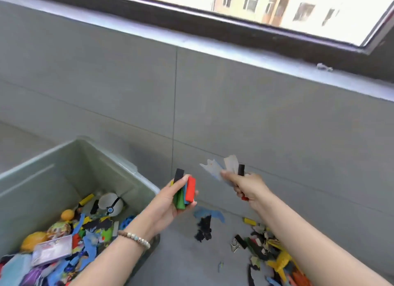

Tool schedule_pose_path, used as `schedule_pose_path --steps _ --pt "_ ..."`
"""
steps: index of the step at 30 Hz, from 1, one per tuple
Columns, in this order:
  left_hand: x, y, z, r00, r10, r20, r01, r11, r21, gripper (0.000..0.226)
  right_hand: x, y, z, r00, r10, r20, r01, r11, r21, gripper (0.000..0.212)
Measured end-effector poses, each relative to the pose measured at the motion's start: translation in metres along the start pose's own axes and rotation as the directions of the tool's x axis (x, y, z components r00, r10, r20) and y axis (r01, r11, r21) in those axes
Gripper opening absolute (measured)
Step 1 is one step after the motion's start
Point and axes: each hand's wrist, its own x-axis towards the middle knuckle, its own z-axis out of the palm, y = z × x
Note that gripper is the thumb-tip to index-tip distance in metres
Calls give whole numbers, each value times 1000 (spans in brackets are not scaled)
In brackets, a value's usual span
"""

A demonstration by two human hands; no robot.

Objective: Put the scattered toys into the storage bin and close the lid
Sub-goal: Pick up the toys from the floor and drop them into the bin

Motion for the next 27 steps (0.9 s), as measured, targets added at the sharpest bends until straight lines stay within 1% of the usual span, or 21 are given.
schedule_pose_path --steps 4,7,10,12,14,15,16,17,18,19,20,21,22,23,24,25,26,27 --pt "-62 55 -55 988 112 -104 -112 994 1 36 -49 -31 78 986 -28 166 33 999 -27 36" --pt "-96 73 -118 960 160 -228 -163 987 8 30 -69 -19 157 957 -2 290 23 997 -68 39" --pt "-115 72 -181 924 166 -345 -176 984 4 20 -76 12 230 933 88 349 -45 991 -129 34" --pt "-121 64 -217 897 151 -415 -162 987 8 21 -72 37 269 916 178 359 -117 976 -183 34" --pt "-124 52 -255 879 106 -464 -137 990 -32 31 -62 61 298 888 250 386 -153 952 -265 41" --pt "-126 45 -271 871 75 -485 -112 993 -48 39 -57 71 307 869 279 409 -155 938 -310 44" --pt "-127 37 -288 852 35 -522 -63 997 -37 51 -53 78 314 850 297 435 -146 926 -347 50" --pt "-130 30 -302 825 -10 -566 25 1000 18 64 -49 84 319 832 311 459 -123 911 -394 60" --pt "-132 21 -313 773 -39 -633 134 986 102 73 -46 89 321 826 322 463 -73 875 -479 71" --pt "-134 15 -321 702 -36 -711 222 960 171 77 -42 94 321 834 310 457 22 809 -588 80" --pt "-136 11 -325 634 14 -773 267 935 235 75 -39 97 321 848 268 458 143 717 -683 84" --pt "-137 11 -328 589 99 -802 271 911 312 68 -37 98 321 855 219 471 251 619 -744 84" --pt "-136 14 -329 578 193 -793 261 877 403 56 -36 97 319 848 159 505 364 518 -774 81" --pt "-134 18 -328 594 268 -759 267 823 500 46 -36 93 317 830 101 549 464 423 -779 77" --pt "-133 23 -326 629 309 -713 289 758 584 43 -36 86 312 803 42 594 549 332 -767 74" --pt "-129 28 -323 665 342 -664 310 683 662 50 -35 78 306 777 -12 630 609 271 -746 71" --pt "-125 34 -318 698 354 -623 329 614 717 58 -33 70 298 750 -71 658 654 232 -720 69" --pt "-120 42 -309 724 376 -578 334 543 771 63 -31 60 287 733 -122 669 677 221 -702 67"
